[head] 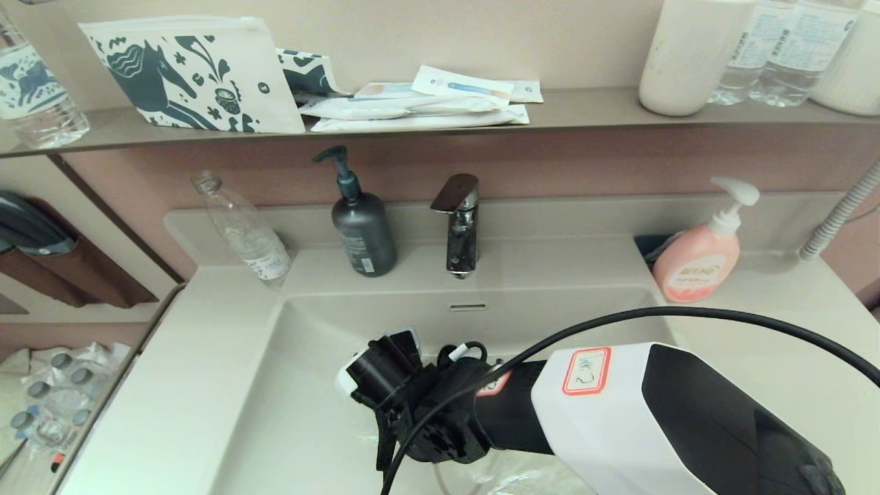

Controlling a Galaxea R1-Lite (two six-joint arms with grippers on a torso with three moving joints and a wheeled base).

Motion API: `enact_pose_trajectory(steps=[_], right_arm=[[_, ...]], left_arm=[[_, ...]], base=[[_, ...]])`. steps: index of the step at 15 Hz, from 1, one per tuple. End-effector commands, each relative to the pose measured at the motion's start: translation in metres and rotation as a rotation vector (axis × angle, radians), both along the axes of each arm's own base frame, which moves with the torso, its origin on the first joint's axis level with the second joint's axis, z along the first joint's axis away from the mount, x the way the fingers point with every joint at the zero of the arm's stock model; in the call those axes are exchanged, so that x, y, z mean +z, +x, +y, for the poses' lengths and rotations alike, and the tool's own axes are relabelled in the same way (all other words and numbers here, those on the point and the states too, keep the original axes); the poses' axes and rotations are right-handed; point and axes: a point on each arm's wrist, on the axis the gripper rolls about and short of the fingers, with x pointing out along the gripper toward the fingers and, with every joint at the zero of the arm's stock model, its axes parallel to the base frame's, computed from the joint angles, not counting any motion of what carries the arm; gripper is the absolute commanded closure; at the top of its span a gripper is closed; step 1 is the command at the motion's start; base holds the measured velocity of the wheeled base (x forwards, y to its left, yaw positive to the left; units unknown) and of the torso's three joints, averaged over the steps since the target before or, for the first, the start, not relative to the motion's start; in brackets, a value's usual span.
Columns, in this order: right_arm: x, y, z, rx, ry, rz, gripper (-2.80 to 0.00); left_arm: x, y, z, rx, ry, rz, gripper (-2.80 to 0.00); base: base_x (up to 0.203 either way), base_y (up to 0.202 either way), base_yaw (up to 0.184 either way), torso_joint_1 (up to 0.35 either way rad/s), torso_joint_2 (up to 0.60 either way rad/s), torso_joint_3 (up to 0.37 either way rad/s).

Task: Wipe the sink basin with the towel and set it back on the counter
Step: Wipe the sink

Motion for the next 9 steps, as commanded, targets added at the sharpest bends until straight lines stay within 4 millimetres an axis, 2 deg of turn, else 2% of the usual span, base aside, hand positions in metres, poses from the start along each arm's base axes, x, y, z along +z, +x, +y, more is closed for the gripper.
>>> enact_pose_trajectory(steps=[1, 5, 9], right_arm=[[0.006, -0.008, -0.003, 0.032, -0.020, 0.049, 0.00], [0.002, -0.016, -0.027, 0.018, -0.215, 0.182, 0.00], [0.001, -0.002, -0.079, -0.139, -0.493, 0.207, 0.00]], left_arm=[[0.000, 0.000, 0.000, 0.000, -0.001, 0.001, 0.00], [0.000, 0.000, 0.000, -0.001, -0.001, 0.000, 0.00], [0.000, 0.000, 0.000, -0.001, -0.001, 0.000, 0.00]], base=[[0.000, 0.000, 0.000, 0.000, 0.00, 0.000], [0.000, 0.000, 0.000, 0.000, 0.00, 0.000], [0.000, 0.000, 0.000, 0.000, 0.00, 0.000]])
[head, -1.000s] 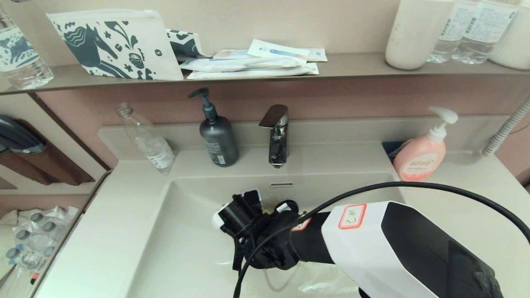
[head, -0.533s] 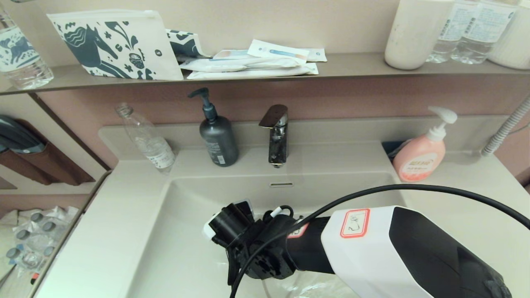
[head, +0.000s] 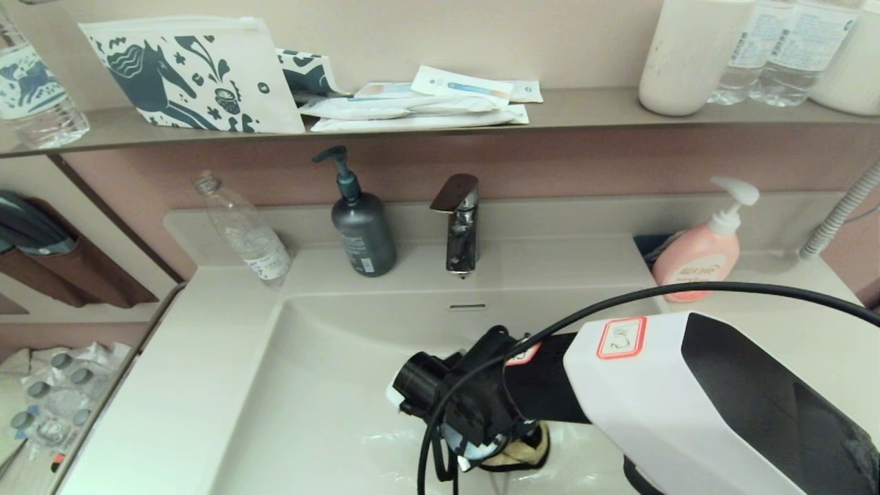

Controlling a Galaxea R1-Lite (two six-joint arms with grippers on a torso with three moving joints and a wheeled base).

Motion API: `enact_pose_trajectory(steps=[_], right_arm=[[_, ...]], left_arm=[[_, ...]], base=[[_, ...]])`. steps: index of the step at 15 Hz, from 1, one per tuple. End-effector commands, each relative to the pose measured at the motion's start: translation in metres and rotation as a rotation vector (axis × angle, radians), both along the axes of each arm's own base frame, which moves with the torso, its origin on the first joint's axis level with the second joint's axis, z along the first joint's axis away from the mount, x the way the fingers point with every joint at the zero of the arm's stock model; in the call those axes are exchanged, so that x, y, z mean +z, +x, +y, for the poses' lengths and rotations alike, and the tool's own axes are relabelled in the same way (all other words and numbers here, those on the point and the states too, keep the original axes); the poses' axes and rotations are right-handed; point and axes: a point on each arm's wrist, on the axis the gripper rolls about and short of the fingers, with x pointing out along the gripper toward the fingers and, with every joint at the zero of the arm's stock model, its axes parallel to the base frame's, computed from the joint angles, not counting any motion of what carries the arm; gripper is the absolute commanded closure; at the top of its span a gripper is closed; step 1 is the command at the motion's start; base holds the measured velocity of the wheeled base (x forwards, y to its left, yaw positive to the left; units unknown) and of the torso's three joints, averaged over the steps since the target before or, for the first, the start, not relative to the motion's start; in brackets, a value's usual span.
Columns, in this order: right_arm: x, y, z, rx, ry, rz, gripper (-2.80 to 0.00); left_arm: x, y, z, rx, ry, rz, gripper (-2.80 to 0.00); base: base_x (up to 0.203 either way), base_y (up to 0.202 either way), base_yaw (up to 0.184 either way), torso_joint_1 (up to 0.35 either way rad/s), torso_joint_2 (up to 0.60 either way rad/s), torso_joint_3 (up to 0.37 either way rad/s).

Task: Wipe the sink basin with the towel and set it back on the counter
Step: Wipe the sink

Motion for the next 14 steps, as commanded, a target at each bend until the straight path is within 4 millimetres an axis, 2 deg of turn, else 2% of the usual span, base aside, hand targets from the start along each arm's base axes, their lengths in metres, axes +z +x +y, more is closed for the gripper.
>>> enact_pose_trajectory(steps=[1, 4, 6, 9, 14], right_arm=[[0.009, 0.005, -0.024, -0.051, -0.070, -0.011, 0.00], [0.016, 0.022, -0.059, -0.141, -0.140, -0.040, 0.00], [0.020, 0.031, -0.069, -0.205, -0.121, -0.065, 0.00], [0.022, 0.030, -0.063, -0.203, -0.081, -0.090, 0.00], [0.031, 0.021, -0.039, -0.155, 0.045, -0.167, 0.00]], left_arm=[[0.000, 0.000, 0.000, -0.001, 0.000, 0.001, 0.00], [0.000, 0.000, 0.000, -0.001, 0.000, 0.001, 0.00], [0.000, 0.000, 0.000, -0.001, 0.000, 0.000, 0.00], [0.000, 0.000, 0.000, 0.000, 0.000, 0.001, 0.00], [0.000, 0.000, 0.000, 0.000, 0.000, 0.001, 0.00]], base=[[0.000, 0.000, 0.000, 0.000, 0.00, 0.000], [0.000, 0.000, 0.000, 0.000, 0.00, 0.000], [0.000, 0.000, 0.000, 0.000, 0.00, 0.000], [0.000, 0.000, 0.000, 0.000, 0.00, 0.000], [0.000, 0.000, 0.000, 0.000, 0.00, 0.000]])
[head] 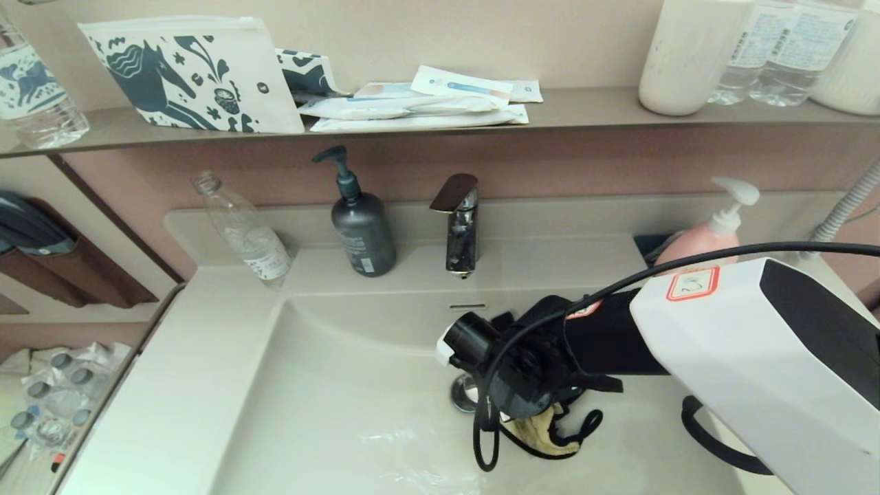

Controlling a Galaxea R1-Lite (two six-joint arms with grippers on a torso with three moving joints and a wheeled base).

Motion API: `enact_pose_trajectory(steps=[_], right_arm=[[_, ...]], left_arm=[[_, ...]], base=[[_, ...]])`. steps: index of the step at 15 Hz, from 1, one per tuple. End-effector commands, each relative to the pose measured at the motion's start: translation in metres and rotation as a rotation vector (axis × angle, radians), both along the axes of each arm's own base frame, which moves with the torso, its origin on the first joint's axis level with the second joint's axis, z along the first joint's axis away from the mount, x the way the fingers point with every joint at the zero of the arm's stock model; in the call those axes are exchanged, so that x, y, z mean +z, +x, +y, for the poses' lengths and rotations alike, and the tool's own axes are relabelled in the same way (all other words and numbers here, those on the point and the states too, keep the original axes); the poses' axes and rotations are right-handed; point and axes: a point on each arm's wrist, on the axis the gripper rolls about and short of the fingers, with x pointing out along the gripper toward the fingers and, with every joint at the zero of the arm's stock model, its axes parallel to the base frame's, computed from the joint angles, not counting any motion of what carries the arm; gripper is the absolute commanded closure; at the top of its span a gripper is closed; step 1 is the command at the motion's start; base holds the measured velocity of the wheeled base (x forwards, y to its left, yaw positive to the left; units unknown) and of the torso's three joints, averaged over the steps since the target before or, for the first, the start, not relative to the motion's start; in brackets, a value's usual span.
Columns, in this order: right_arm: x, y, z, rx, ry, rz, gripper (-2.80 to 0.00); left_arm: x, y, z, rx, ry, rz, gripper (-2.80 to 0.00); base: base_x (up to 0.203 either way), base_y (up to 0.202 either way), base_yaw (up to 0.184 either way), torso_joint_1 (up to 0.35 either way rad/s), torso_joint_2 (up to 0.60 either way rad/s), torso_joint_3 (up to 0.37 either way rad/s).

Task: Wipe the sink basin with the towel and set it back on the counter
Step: Wipe the sink

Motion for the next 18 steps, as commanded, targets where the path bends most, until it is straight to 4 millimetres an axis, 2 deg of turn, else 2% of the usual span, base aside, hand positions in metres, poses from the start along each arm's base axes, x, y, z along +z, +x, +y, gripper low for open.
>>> enact_pose_trajectory(steps=[1, 6, 9, 12, 16, 18], right_arm=[[0.009, -0.009, 0.007, 0.028, 0.042, -0.013, 0.00], [0.019, -0.021, 0.040, 0.100, 0.203, -0.125, 0.00], [0.032, -0.029, 0.046, 0.132, 0.255, -0.139, 0.00], [0.047, -0.040, 0.048, 0.163, 0.295, -0.135, 0.00], [0.055, -0.049, 0.037, 0.151, 0.268, -0.105, 0.00], [0.071, -0.052, 0.031, 0.150, 0.295, -0.124, 0.00]], left_arm=[[0.000, 0.000, 0.000, 0.000, -0.001, 0.001, 0.00], [0.000, 0.000, 0.000, 0.000, -0.001, 0.000, 0.00], [0.000, 0.000, 0.000, 0.000, -0.001, 0.000, 0.00], [0.000, 0.000, 0.000, 0.000, -0.001, 0.000, 0.00], [0.000, 0.000, 0.000, -0.001, -0.001, 0.001, 0.00], [0.000, 0.000, 0.000, -0.001, -0.001, 0.000, 0.00]], base=[[0.000, 0.000, 0.000, 0.000, 0.00, 0.000], [0.000, 0.000, 0.000, 0.000, 0.00, 0.000], [0.000, 0.000, 0.000, 0.000, 0.00, 0.000], [0.000, 0.000, 0.000, 0.000, 0.00, 0.000], [0.000, 0.000, 0.000, 0.000, 0.00, 0.000], [0.000, 0.000, 0.000, 0.000, 0.00, 0.000]])
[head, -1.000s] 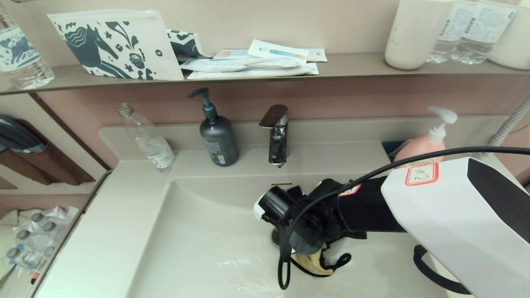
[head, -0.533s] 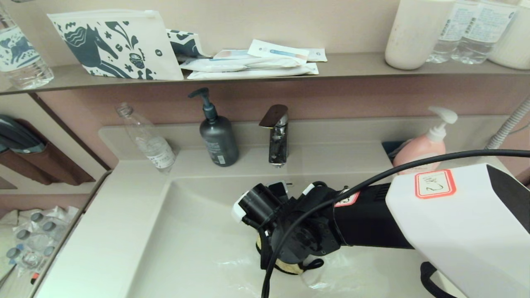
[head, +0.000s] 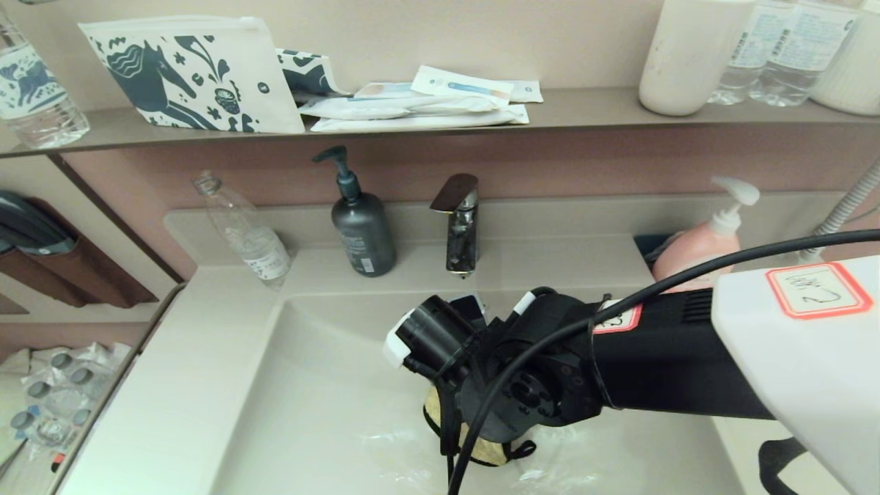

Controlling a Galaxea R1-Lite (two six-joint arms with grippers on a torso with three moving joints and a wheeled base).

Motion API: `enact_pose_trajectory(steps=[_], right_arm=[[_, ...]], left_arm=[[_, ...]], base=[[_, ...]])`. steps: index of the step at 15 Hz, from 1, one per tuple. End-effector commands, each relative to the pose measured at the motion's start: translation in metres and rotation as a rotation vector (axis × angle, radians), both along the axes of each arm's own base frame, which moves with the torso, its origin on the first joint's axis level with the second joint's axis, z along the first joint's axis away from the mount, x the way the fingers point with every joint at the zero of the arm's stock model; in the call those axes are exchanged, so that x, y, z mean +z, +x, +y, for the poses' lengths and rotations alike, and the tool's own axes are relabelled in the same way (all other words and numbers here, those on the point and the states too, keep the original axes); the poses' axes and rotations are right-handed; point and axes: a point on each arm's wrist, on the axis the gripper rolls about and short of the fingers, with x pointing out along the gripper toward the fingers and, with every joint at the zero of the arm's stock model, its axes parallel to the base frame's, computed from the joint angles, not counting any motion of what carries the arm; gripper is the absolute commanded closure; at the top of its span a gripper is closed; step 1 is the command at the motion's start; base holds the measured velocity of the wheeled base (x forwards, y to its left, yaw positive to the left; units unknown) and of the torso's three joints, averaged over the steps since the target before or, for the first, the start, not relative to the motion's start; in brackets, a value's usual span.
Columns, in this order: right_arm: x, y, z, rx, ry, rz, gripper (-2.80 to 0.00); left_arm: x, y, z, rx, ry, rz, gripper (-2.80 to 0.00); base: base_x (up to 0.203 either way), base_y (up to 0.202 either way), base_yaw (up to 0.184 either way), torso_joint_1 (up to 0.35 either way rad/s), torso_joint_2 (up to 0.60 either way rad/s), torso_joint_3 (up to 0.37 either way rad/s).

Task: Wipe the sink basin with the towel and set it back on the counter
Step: Wipe the sink

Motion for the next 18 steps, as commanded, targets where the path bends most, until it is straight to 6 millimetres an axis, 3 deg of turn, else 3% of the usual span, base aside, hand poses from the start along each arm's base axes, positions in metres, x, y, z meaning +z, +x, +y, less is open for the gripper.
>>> enact_pose_trajectory(steps=[1, 6, 12, 18], right_arm=[[0.022, -0.005, -0.009, -0.006, 0.033, -0.023, 0.00], [0.059, -0.015, -0.029, -0.015, 0.087, -0.061, 0.00], [0.077, -0.021, -0.039, -0.028, 0.161, -0.068, 0.00], [0.084, -0.025, -0.061, -0.051, 0.162, -0.060, 0.00]], left_arm=[[0.000, 0.000, 0.000, 0.000, -0.001, 0.001, 0.00], [0.000, 0.000, 0.000, 0.001, -0.001, 0.000, 0.00], [0.000, 0.000, 0.000, 0.001, -0.001, 0.000, 0.00], [0.000, 0.000, 0.000, 0.000, -0.001, 0.000, 0.00]], base=[[0.000, 0.000, 0.000, 0.000, 0.00, 0.000], [0.000, 0.000, 0.000, 0.000, 0.00, 0.000], [0.000, 0.000, 0.000, 0.000, 0.00, 0.000], [0.000, 0.000, 0.000, 0.000, 0.00, 0.000]])
